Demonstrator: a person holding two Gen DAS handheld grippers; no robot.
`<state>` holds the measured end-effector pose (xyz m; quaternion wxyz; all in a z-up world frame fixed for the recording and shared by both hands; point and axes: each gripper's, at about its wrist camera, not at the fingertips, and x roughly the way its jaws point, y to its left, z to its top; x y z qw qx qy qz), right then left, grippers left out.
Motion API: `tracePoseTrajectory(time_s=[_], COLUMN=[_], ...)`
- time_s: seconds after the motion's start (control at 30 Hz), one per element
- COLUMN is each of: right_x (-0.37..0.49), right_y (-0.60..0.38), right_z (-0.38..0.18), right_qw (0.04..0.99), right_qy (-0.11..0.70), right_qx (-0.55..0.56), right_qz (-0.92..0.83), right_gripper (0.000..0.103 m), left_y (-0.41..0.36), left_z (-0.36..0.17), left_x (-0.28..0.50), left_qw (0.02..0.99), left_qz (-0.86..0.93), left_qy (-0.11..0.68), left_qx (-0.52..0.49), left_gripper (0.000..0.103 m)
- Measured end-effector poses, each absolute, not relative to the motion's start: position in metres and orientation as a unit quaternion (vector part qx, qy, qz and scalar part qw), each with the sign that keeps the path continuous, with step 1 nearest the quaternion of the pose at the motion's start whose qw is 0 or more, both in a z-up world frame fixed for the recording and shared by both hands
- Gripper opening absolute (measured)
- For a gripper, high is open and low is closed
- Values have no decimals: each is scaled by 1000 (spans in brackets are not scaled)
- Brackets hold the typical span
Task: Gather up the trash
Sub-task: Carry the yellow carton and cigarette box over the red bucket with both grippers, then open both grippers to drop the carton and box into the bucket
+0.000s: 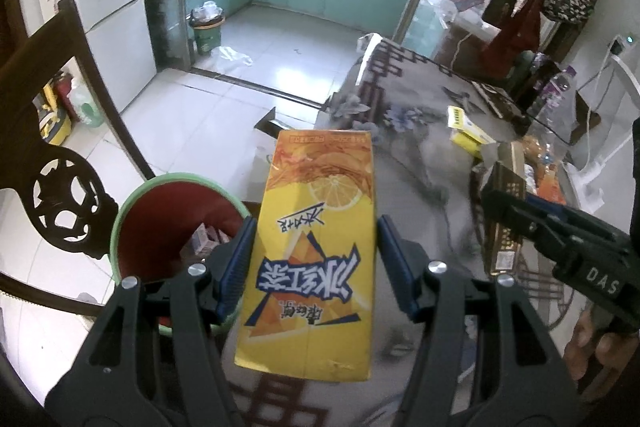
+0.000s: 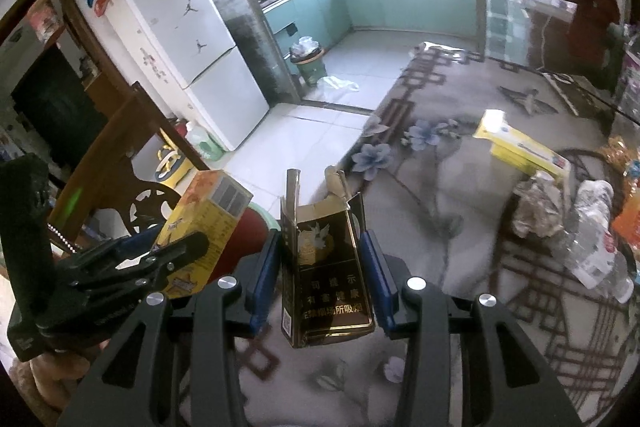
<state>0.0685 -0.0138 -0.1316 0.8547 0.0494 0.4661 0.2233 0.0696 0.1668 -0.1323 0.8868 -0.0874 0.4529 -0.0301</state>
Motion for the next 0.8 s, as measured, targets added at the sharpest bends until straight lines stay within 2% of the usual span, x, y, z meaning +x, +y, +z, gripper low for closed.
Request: tracePoseTrajectory(time_s=[0.47, 0.8], right_x=[97, 117], right_y=[44, 106], right_z=[-147, -188], right_qw=[843, 792], right_qy=[467, 512], right_qx=[29, 36], right_qz=[264, 332], right_gripper=[40, 40], left_y=[255, 285], left_z=[-145, -153], left_x=[89, 86], left_qw=[883, 877], left_qz=[61, 93], left_qy=[449, 449], left_qx=[-118, -141], left_gripper=[58, 58])
